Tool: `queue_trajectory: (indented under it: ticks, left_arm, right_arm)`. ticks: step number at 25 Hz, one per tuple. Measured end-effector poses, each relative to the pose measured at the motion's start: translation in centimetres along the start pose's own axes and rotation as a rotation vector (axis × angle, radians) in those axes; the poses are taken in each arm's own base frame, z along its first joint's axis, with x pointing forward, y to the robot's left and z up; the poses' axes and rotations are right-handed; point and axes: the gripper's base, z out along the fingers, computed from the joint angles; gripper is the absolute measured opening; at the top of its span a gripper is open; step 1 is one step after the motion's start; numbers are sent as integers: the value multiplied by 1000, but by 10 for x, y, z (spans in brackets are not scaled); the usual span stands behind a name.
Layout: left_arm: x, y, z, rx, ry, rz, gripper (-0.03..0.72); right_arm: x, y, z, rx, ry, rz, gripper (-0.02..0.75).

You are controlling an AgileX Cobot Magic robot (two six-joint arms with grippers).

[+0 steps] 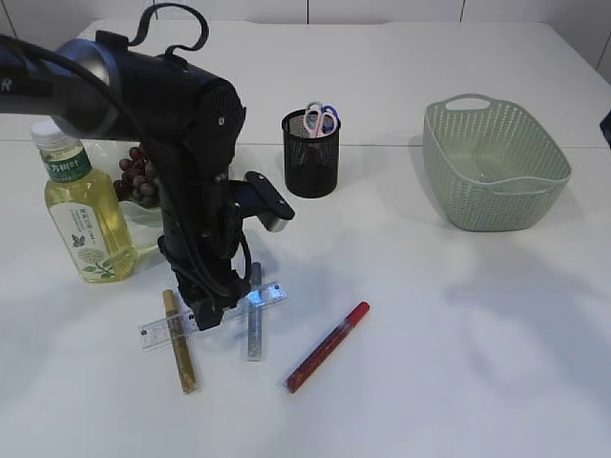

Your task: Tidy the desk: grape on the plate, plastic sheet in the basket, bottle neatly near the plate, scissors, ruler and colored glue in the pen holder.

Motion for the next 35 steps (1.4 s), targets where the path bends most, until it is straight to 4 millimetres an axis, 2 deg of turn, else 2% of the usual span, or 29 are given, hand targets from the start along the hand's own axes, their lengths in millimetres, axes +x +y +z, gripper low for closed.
queue_trajectory:
  ticks: [5,10,25,35]
  left_arm:
    - [-5,2,12,-7,-11,10,455]
    - [-8,5,13,-40,-44,28,455]
    - [-8,12,35,-20,-7,14,454]
    - [-9,10,36,-5,-13,5,391]
  right_arm:
    - [0,0,0,1,0,1,251]
    - [0,0,0,2,0,0,251]
    - [0,-2,0,24,-2,-6,251]
    - [0,-4,0,43,-4,-12,251]
